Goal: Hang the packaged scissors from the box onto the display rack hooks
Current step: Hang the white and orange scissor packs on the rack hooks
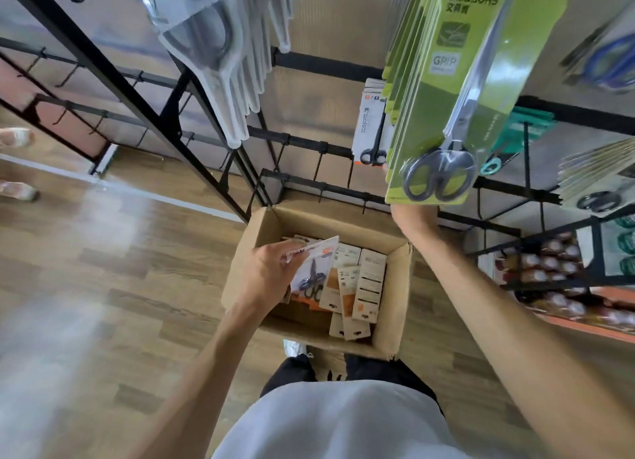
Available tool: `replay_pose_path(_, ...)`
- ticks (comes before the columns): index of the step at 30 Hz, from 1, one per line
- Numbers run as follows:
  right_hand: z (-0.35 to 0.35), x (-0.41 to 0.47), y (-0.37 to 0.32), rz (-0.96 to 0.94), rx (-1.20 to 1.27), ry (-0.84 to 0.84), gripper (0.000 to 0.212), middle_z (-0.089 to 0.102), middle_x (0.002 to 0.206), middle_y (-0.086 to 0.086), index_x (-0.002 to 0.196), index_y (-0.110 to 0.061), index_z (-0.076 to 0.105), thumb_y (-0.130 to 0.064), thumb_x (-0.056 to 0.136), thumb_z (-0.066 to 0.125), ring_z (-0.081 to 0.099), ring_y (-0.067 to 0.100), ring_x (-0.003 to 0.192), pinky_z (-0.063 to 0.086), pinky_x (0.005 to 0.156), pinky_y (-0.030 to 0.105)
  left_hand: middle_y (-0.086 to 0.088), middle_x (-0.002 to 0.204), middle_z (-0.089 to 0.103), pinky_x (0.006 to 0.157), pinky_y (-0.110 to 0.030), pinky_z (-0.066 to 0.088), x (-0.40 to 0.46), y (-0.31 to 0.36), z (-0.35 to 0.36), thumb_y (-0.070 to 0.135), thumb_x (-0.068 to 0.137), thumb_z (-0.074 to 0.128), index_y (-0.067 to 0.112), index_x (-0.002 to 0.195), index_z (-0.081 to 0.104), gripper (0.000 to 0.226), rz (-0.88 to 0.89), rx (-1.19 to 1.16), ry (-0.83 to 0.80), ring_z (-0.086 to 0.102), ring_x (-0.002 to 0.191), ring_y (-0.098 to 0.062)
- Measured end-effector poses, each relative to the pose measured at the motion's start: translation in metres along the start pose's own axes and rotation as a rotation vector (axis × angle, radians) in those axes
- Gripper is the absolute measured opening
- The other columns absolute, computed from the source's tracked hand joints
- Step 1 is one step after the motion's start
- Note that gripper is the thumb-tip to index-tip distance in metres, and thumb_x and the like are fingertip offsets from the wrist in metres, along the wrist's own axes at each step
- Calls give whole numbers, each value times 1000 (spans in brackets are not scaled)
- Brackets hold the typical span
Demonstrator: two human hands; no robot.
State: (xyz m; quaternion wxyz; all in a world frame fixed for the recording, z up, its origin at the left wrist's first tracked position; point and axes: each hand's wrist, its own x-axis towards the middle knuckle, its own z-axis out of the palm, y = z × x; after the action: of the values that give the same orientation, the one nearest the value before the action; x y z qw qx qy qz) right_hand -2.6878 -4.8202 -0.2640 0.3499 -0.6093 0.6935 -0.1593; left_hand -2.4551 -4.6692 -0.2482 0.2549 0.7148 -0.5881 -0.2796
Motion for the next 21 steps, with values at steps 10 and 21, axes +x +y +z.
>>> replay_pose_path(10, 52, -167, 51, -183, 180, -94, 44, 48, 139, -24, 144, -29, 45, -34, 102, 57, 45, -7, 129, 37, 105, 10, -1, 111, 73, 64, -8, 52, -23, 9, 29, 20, 91, 69, 14, 110, 75, 21, 75, -33, -141, 70, 89, -6)
replay_pose_path(21, 47, -174, 49, -273, 194, -95, 16, 73, 102, -8, 109, -12, 72, -20, 98, 64, 66, -6, 91, 51, 78, 9, 3, 105, 75, 75, -34, 61, -46, -3, 46, 22, 90, 70, 19, 114, 73, 24, 62, -108, -191, 72, 84, -9)
